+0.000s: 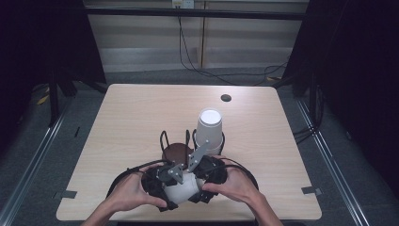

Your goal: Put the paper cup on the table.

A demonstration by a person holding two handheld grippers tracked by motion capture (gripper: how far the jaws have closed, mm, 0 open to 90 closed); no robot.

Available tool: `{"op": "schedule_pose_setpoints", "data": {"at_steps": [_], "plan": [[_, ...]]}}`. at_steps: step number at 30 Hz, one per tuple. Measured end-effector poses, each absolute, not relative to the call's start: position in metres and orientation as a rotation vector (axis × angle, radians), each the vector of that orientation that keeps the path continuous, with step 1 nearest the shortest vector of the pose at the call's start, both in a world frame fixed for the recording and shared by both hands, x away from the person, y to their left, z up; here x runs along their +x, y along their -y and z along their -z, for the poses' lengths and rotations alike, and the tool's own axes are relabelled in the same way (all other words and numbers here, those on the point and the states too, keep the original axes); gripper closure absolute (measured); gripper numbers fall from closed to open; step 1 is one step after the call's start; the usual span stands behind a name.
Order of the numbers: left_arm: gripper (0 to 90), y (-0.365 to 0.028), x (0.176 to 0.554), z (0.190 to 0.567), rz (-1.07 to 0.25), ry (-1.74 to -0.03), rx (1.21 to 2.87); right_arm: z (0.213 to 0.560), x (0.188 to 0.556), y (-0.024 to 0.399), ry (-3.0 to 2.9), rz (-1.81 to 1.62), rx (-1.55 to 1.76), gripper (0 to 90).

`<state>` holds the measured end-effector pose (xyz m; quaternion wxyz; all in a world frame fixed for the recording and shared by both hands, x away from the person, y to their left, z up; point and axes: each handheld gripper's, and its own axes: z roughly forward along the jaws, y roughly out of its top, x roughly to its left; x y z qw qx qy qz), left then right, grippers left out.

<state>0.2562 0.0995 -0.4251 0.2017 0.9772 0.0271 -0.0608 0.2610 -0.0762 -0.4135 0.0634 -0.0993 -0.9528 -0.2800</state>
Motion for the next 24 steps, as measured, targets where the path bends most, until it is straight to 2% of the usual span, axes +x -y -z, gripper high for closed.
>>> {"op": "schedule_pose_setpoints", "data": {"at_steps": [15,17,18,24], "plan": [[19.4,-0.0979,0.256,0.4264,0.211,-0.045,2.714,0.4152,0.2597,0.069,2.841,0.83,-0.237,17.5],[19.3,-0.0983,0.2587,0.4262,0.211,-0.02,2.722,0.4157,0.2596,0.0689,2.841,0.828,-0.235,22.4],[19.1,-0.0989,0.2565,0.427,0.219,-0.068,2.704,0.4154,0.2593,0.0691,2.836,0.829,-0.229,23.8],[16.8,-0.1008,0.2566,0.427,0.186,-0.033,2.686,0.4142,0.2588,0.0699,2.843,0.84,-0.23,24.9]]}}
